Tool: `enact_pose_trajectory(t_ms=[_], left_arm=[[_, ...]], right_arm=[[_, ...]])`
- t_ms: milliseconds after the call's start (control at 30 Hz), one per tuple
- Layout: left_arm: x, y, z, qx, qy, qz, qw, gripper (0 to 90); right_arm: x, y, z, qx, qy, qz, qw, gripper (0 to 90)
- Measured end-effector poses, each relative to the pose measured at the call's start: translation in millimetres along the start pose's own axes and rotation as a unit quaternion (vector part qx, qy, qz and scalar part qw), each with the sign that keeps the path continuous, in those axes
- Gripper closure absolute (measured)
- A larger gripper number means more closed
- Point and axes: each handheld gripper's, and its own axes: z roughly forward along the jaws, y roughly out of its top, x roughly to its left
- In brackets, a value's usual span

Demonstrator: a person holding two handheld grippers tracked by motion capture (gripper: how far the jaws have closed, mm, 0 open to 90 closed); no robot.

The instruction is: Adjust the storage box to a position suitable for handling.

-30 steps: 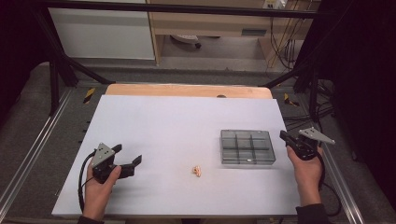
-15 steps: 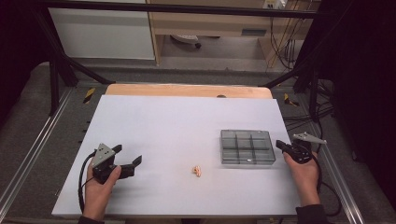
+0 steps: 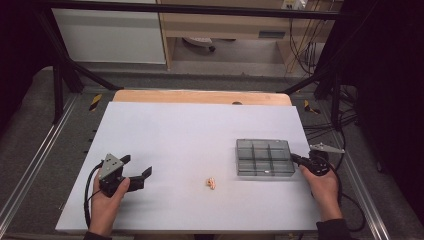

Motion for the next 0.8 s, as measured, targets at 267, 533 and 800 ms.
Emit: enact_pose_trajectory(t_ms=[267,533,800], left_arm=[[-0.1,0.3,-0.8,-0.001,0.001,0.001,1.0,8.2],[-0.3,0.5,-0.3,0.0,0.001,0.003,1.0,8.2],[-0.2,0.7,0.9,-0.002,0.0,0.003,1.0,8.0]], right_arm=[[-0.9,-2.8,2.8,0.015,0.012,0.007,0.9998,90.0],[0.5,-5.1,3.3,0.021,0.023,0.018,0.9994,90.0],[15.3,-4.7,9.3,0.026,0.043,0.019,0.9986,90.0]])
